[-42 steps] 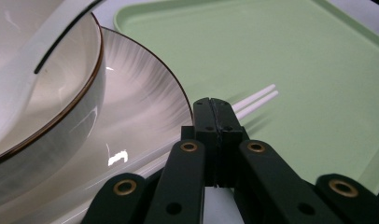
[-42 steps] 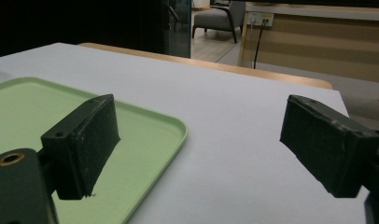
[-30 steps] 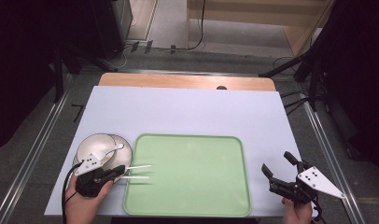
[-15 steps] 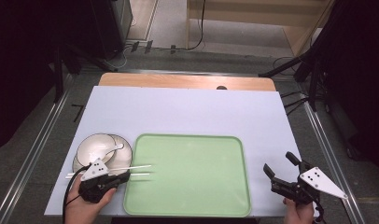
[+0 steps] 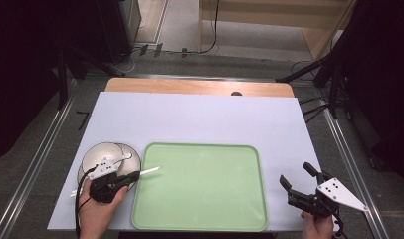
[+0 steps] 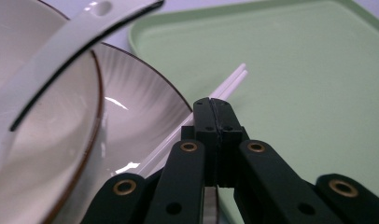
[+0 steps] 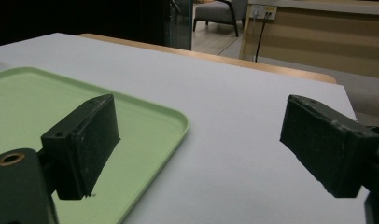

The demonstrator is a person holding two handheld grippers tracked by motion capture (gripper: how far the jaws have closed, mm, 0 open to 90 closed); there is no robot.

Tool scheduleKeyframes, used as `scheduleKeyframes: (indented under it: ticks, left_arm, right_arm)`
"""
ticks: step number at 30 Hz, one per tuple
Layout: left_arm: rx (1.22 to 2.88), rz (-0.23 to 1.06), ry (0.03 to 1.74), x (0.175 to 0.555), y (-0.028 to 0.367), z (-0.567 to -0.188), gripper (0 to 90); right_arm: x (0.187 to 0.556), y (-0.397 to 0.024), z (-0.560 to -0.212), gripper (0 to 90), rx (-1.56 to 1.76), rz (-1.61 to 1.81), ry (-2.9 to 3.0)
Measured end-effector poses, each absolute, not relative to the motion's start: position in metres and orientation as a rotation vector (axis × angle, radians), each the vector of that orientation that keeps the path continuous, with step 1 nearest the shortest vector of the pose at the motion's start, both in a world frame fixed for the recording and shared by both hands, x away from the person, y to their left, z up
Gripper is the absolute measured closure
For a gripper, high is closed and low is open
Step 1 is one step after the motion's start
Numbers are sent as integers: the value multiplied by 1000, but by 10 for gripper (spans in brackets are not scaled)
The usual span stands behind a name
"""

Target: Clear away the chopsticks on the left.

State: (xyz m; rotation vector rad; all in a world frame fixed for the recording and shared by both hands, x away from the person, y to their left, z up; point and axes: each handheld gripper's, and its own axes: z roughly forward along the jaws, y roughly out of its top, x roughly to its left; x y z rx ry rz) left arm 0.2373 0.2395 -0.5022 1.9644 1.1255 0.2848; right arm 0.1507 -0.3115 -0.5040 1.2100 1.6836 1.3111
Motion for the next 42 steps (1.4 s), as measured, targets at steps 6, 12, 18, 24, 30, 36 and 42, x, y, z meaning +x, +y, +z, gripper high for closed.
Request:
scheduleKeyframes:
  ticks: [6, 12, 18, 24, 30, 36, 42]
  left_arm:
    - [1988, 375, 1178, 241, 234, -505, 900]
    - [1986, 377, 1158, 237, 234, -496, 871]
    - [1991, 295, 1083, 219, 267, -476, 814]
    - [2034, 301, 1076, 211, 299, -469, 818]
    - [2093, 318, 1099, 208, 319, -471, 832]
    - [2149, 330, 1106, 210, 315, -476, 828]
    - [2182, 316, 1081, 210, 309, -478, 821]
  right_arm:
    - [152, -311, -505, 115, 1207, 1307, 1688]
    - [153, -308, -505, 115, 1202, 1288, 1708]
    - [151, -311, -504, 115, 1200, 1292, 1703]
    - [152, -314, -504, 115, 1205, 1296, 1696]
    - [152, -314, -503, 115, 1200, 1294, 1696]
    - [152, -313, -503, 115, 1202, 1293, 1698]
    - [152, -315, -503, 115, 1207, 1295, 1695]
